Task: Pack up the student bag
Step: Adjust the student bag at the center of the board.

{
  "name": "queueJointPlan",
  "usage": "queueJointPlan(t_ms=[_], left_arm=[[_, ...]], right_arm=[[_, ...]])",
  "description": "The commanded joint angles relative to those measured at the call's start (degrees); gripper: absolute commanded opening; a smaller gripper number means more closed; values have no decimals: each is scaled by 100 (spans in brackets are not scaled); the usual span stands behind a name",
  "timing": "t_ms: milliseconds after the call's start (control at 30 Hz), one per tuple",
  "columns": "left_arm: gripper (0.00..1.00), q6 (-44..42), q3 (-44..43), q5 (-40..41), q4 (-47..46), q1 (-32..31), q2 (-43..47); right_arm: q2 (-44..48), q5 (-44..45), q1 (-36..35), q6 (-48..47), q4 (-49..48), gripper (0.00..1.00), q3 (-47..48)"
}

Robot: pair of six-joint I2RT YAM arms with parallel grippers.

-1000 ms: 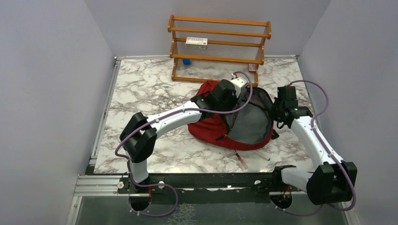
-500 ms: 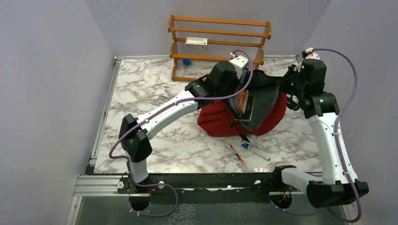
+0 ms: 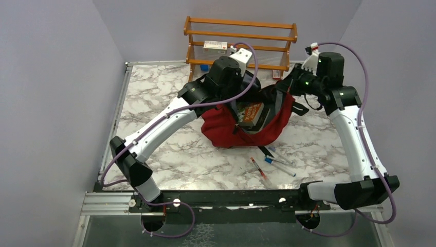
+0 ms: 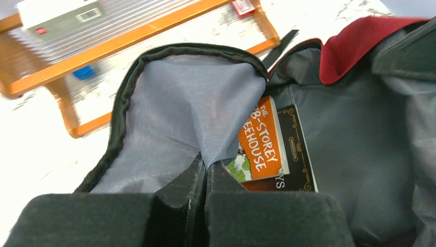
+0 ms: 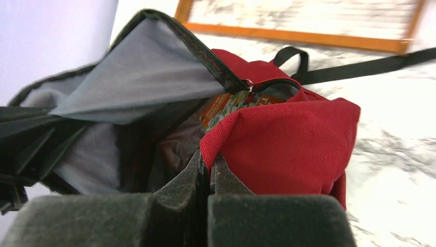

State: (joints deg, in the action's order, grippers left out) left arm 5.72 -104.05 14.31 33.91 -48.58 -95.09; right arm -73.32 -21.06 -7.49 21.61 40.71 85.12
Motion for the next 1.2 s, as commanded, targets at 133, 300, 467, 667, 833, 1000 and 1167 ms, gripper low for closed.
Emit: queueJointPlan(t_ms=[133,300,467,667,833,1000,1167], left_arm=[[0,-254,3,1105,-34,65,1190],[0,-392,46,1561,191,84,1339],[0,-431,443,1856,223,93,1530],[0,-422,1233,1630,-73,129,1491],[0,-302,1671,1271,-354,137,1278],[2,-187,2098,924,-666,133,1036],[2,-69,2450,610,-903,134,730]], right_arm=[[-683,-604,-976,195,-910,0,134],[-1264,-489,-1363,200,-1201,0,267],[-1570,-82,-1440,184,-1559,1,79],[-1915,447,-1440,85,-1888,0,-134],[-2040,783,-1440,-1,-1943,0,-282],[-1928,1308,-1435,-88,-1999,3,-847],[-1832,1714,-1439,-228,-2128,8,-1357]])
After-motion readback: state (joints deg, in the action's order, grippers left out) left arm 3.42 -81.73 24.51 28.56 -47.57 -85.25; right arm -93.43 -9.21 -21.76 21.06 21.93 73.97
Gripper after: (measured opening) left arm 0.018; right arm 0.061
